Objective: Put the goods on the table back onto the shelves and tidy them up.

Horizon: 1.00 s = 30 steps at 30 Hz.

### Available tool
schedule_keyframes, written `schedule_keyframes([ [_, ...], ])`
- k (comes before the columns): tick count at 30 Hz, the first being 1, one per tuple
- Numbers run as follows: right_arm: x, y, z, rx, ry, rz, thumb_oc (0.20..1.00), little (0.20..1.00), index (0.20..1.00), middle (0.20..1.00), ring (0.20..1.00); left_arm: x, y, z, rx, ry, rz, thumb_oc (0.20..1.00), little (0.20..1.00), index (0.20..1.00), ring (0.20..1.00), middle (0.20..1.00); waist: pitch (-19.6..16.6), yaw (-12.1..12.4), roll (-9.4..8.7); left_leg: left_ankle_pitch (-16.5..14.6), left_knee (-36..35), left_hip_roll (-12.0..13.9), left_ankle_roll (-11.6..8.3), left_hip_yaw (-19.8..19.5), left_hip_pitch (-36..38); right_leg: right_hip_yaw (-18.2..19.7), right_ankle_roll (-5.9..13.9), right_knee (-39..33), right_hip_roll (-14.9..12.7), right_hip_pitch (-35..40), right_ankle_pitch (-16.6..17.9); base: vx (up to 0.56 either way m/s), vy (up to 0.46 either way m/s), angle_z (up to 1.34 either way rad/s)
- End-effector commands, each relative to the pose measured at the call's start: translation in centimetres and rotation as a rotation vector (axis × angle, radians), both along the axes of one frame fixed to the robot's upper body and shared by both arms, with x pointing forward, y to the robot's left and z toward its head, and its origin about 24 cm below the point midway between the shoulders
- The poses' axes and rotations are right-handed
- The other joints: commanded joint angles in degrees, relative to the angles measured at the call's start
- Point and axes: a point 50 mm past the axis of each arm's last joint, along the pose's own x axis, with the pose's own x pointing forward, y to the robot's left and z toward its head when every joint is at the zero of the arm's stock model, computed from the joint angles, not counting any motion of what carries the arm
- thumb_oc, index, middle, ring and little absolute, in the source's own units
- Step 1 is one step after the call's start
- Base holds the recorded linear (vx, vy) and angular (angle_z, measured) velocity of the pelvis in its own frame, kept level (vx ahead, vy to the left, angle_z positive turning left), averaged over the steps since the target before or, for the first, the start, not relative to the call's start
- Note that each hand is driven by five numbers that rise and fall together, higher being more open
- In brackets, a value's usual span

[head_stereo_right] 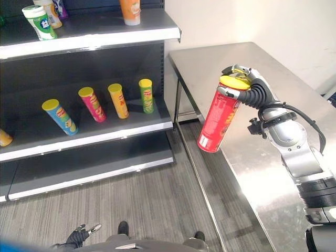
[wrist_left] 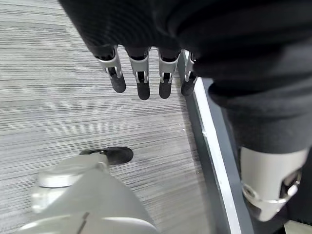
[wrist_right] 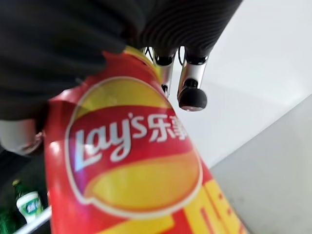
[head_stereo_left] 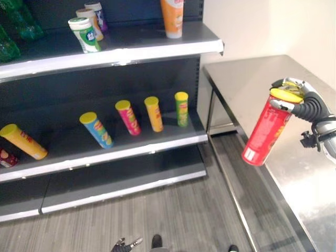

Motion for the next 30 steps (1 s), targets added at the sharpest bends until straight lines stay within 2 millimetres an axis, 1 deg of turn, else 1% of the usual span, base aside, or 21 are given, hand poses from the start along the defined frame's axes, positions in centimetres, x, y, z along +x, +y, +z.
schedule_keyframes([
  [1,-0.4,2.7,4.7,-0.027,-0.211,0.127,0.2,0.2,0.2,0.2,0.2,2.4,2.2,1.6,0.072,-0.101,0.005,1.0,1.0,1.0,1.0,1.0,1.0,2.6,-3.73,-5.9,5.3,1.4,-1.56,1.3,-0.4,0.6,-4.04,3.1,2.5,2.6,-11.3,-0.13,-0.046,0.76],
  [2,-0.3,3.3,5.1,-0.042,-0.219,0.149,0.2,0.2,0.2,0.2,0.2,2.4,2.4,1.8,0.065,-0.126,0.051,1.0,1.0,1.0,1.0,1.0,1.8,3.5,-4.01,-6.1,6.6,1.5,-2.63,-2.0,-1.7,-0.2,-4.16,3.3,2.3,2.7,-11.2,-0.12,0.043,0.49],
  [5,-0.1,3.7,5.3,-0.075,-0.213,0.161,0.2,0.2,0.2,0.2,0.2,2.3,2.5,1.8,0.053,-0.147,0.098,1.0,1.0,1.0,1.0,1.0,2.8,3.8,-4.55,-5.1,6.3,6.6,-4.41,-2.8,-0.6,-1.4,-3.49,3.0,0.6,2.6,-10.2,-0.09,0.291,0.48],
  [6,-0.1,3.9,5.3,-0.097,-0.209,0.168,0.2,0.2,0.2,0.2,0.2,2.1,3.0,1.9,0.075,-0.142,0.107,1.0,1.0,1.0,1.0,1.0,3.0,3.2,-4.62,-2.0,4.5,11.1,-5.25,-3.9,0.3,-1.6,-2.31,3.1,-1.6,1.5,-9.1,-0.11,0.57,0.29],
  [7,-0.1,3.9,5.3,-0.102,-0.207,0.166,0.2,0.2,0.2,0.2,0.2,2.0,3.2,1.9,0.087,-0.139,0.106,1.0,1.0,1.0,1.0,1.0,2.9,2.7,-4.39,0.1,3.5,13.4,-5.67,-4.6,0.5,-1.7,-1.43,3.1,-3.0,0.7,-8.6,-0.09,0.463,0.11],
  [8,-0.1,3.9,5.3,-0.102,-0.207,0.167,0.2,0.2,0.2,0.2,0.2,2.0,3.2,1.9,0.087,-0.139,0.106,1.0,1.0,1.0,1.0,1.0,2.9,2.6,-4.29,0.3,3.1,13.6,-5.74,-4.6,0.6,-1.7,-1.45,3.2,-2.8,0.7,-8.7,-0.05,0.395,0.05],
  [11,-0.3,3.4,5.0,-0.09,-0.207,0.145,0.2,0.2,0.2,0.2,0.2,1.8,3.5,2.0,0.115,-0.129,0.092,1.0,1.0,1.0,1.0,1.0,2.1,1.7,-3.68,6.4,0.9,16.2,-5.99,-6.4,-1.0,-1.9,1.83,2.9,-7.4,0.4,-7.0,0.02,0.546,0.51],
  [12,-0.4,3.3,4.8,-0.088,-0.203,0.142,0.2,0.2,0.2,0.2,0.2,1.8,3.7,2.1,0.122,-0.131,0.085,1.0,1.0,1.0,1.0,1.0,2.1,1.7,-3.69,6.4,1.7,15.8,-5.99,-7.9,-1.9,-1.3,2.75,2.7,-9.1,0.6,-6.3,0.11,0.672,0.27],
  [15,-0.4,2.8,3.7,-0.06,-0.175,0.109,0.2,0.2,0.2,0.2,0.2,1.7,3.9,2.2,0.12,-0.124,0.069,1.0,1.0,1.0,1.0,1.0,1.5,1.6,-2.95,-4.8,3.0,13.6,-5.99,-8.2,-1.6,-1.0,3.33,1.8,-13.6,0.6,-1.7,0.11,0.559,0.59],
  [16,-0.4,2.5,3.0,-0.036,-0.162,0.088,0.2,0.2,0.2,0.2,0.2,1.8,4.4,2.4,0.134,-0.127,0.073,1.0,1.0,1.0,1.0,1.0,2.0,1.9,-3.53,-7.8,4.6,12.4,-5.99,-7.4,-1.8,-0.3,3.33,2.0,-15.8,-0.8,2.9,0.07,0.546,0.27],
  [17,-0.3,2.4,2.4,-0.002,-0.153,0.074,0.2,0.2,0.2,0.2,0.2,2.1,5.0,2.8,0.151,-0.135,0.076,1.0,1.0,1.0,1.0,1.0,2.7,1.8,-3.86,-8.9,5.2,11.7,-5.99,-6.7,-2.0,0.1,3.33,3.0,-17.9,-2.5,9.1,0.0,0.441,-0.08],
  [19,-0.3,3.0,2.2,0.043,-0.165,0.091,0.2,0.2,0.2,0.2,0.2,2.3,6.0,3.3,0.178,-0.143,0.088,1.0,1.0,1.0,1.0,1.0,3.6,2.7,-4.1,-10.1,6.0,10.3,-5.48,-4.8,-2.6,1.1,3.33,4.0,-18.3,-5.2,11.8,-0.05,0.361,-0.39],
  [20,-0.7,2.3,1.8,0.06,-0.168,0.065,0.2,0.2,0.2,0.2,0.2,2.3,6.5,3.6,0.194,-0.148,0.084,1.0,1.0,1.0,1.0,1.0,3.7,2.1,-4.5,-9.4,5.1,8.7,-4.32,-4.6,-3.0,4.3,3.33,5.4,-17.4,-6.8,11.3,-0.02,0.423,-0.5],
  [21,-1.0,2.0,1.8,0.06,-0.169,0.051,0.2,0.2,0.2,0.2,0.2,2.1,6.7,3.7,0.198,-0.141,0.071,1.0,1.0,1.0,1.0,1.0,3.8,1.8,-4.22,-9.2,4.0,7.5,-3.36,-4.6,-2.8,7.7,3.33,6.2,-15.0,-7.6,8.3,0.07,0.567,-0.22],
  [22,-1.4,1.1,1.9,0.062,-0.184,0.016,0.2,0.2,0.2,0.2,0.2,1.6,7.0,3.8,0.206,-0.13,0.055,1.0,1.0,1.0,1.0,1.0,3.9,1.7,-4.08,-9.1,2.1,5.5,-1.58,-4.9,-1.7,11.2,3.1,6.4,-10.6,-7.4,2.7,0.07,0.394,0.12],
  [23,-1.4,1.1,1.9,0.062,-0.185,0.015,0.2,0.2,0.2,0.2,0.2,1.7,7.0,3.8,0.206,-0.131,0.054,1.0,1.0,1.0,1.0,1.0,3.9,1.7,-4.17,-8.9,2.0,5.4,-1.53,-4.9,-1.9,11.2,3.12,6.4,-10.7,-7.6,2.8,0.12,0.44,0.48],
  [24,-1.6,0.8,2.1,0.051,-0.197,0.007,0.2,0.2,0.2,0.2,0.2,0.9,7.0,3.6,0.201,-0.102,0.039,1.0,1.0,1.0,1.0,1.0,4.2,1.3,-3.93,-9.0,0.6,3.2,0.3,-4.8,-0.4,12.3,1.22,7.2,-5.8,-8.6,-2.0,0.04,0.187,0.43],
  [25,-1.6,0.8,2.2,0.051,-0.198,0.007,0.2,0.2,0.2,0.2,0.2,1.0,7.0,3.6,0.201,-0.102,0.039,1.0,1.0,1.0,1.0,1.0,4.1,1.3,-3.99,-8.7,0.5,3.1,0.34,-4.8,-0.6,12.3,1.23,7.2,-5.8,-8.8,-1.9,0.08,0.344,0.23],
  [26,-1.6,1.0,2.5,0.053,-0.211,0.021,0.2,0.2,0.2,0.2,0.2,0.5,6.8,3.2,0.199,-0.07,0.021,1.0,1.0,1.0,1.0,1.0,4.4,0.7,-4.16,-8.7,-0.1,0.5,1.87,-4.0,0.4,11.7,-0.31,6.6,-1.5,-10.8,-3.5,0.03,0.156,0.03],
  [27,-1.5,1.1,2.5,0.052,-0.211,0.022,0.2,0.2,0.2,0.2,0.2,0.5,6.7,3.2,0.198,-0.069,0.021,1.0,1.0,1.0,1.0,1.0,4.5,0.8,-4.04,-8.8,-0.2,0.7,1.82,-3.8,0.6,11.8,-0.37,6.7,-1.3,-10.8,-3.7,0.06,0.21,0.01],
  [30,-1.6,0.9,2.9,0.038,-0.222,0.023,0.2,0.2,0.2,0.2,0.2,0.7,6.0,2.7,0.181,-0.059,0.01,1.0,1.0,1.0,1.0,1.0,5.4,-0.4,-3.79,-9.8,-0.5,-2.6,3.01,-3.0,3.0,11.5,-1.27,5.3,3.9,-13.8,-4.1,0.12,0.141,-0.19],
])
